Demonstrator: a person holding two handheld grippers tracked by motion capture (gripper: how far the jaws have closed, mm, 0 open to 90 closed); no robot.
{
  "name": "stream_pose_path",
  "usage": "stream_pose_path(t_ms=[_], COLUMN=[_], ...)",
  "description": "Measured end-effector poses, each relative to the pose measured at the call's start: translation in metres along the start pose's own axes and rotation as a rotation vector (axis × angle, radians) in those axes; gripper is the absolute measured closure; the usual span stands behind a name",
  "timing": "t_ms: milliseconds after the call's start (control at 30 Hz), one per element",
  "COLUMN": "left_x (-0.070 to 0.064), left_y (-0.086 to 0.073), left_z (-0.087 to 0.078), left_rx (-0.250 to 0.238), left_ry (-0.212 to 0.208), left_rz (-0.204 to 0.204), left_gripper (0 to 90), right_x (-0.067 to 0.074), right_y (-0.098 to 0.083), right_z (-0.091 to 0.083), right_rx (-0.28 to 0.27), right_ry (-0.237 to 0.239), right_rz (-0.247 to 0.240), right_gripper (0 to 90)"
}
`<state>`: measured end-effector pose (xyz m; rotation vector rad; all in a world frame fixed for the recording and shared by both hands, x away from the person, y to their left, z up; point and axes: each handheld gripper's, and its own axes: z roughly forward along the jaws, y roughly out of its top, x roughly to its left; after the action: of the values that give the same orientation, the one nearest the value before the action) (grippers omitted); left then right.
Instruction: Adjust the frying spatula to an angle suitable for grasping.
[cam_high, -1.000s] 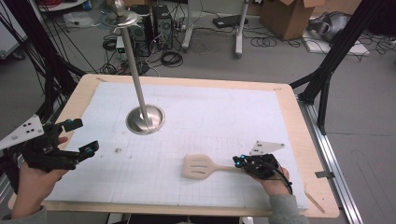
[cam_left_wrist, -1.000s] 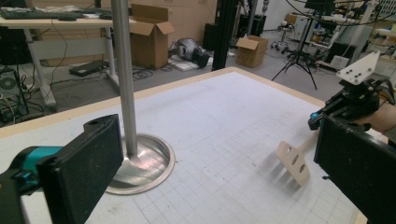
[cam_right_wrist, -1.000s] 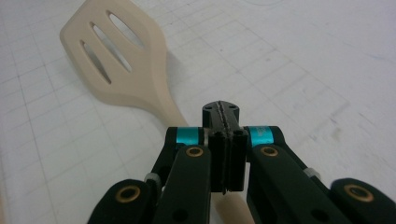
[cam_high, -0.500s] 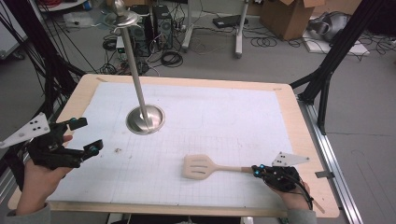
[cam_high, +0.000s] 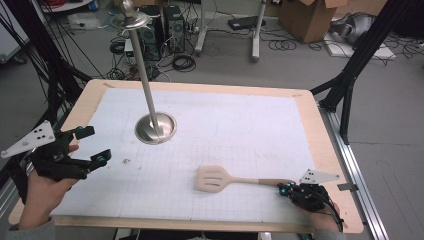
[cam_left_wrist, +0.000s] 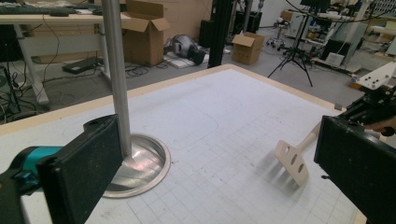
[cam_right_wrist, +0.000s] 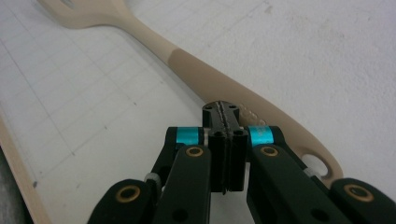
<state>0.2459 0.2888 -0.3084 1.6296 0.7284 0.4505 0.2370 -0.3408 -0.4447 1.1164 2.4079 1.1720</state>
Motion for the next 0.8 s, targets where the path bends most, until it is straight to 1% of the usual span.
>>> stream_pose_path(t_ms=[67,100,167,233,367,500,567,600,667,800], left_x=[0.000,0.000,0.000,-0.001,-0.001,-0.002,-0.002,-0.002,-0.002,-0.003], left_y=[0.000,0.000,0.000,0.000,-0.001,-0.001,-0.002,-0.002,-0.003,-0.004], left_z=[0.000,0.000,0.000,0.000,0.001,-0.002,-0.003,-0.003,-0.004,-0.005], left_rx=[0.003,0.002,0.002,0.002,0.008,0.006,0.007,0.008,0.013,0.018], left_ry=[0.000,0.000,0.001,0.001,0.003,0.010,0.015,0.016,0.019,0.024], left_rz=[0.002,0.003,0.003,0.002,0.001,0.002,0.002,0.002,0.004,0.004], left_gripper=[1.8,1.8,1.8,1.8,1.8,1.8,1.8,1.8,1.8,1.8], right_x=[-0.002,-0.004,-0.005,-0.005,-0.006,-0.008,-0.009,-0.009,-0.009,-0.010], right_y=[-0.002,-0.003,-0.003,-0.003,-0.001,0.001,0.002,0.003,0.004,0.007], right_z=[0.002,0.002,0.002,0.002,0.004,0.004,0.004,0.005,0.005,0.007], right_rx=[0.017,0.011,0.008,0.007,-0.001,-0.014,-0.024,-0.025,-0.036,-0.031], right_ry=[-0.007,0.003,0.002,-0.004,-0.026,-0.023,-0.032,-0.036,-0.048,-0.062], right_rz=[0.003,0.014,0.020,0.011,0.008,0.003,-0.010,-0.005,-0.014,-0.021], right_gripper=[90.0,90.0,90.0,90.0,90.0,90.0,90.0,90.0,90.0,90.0])
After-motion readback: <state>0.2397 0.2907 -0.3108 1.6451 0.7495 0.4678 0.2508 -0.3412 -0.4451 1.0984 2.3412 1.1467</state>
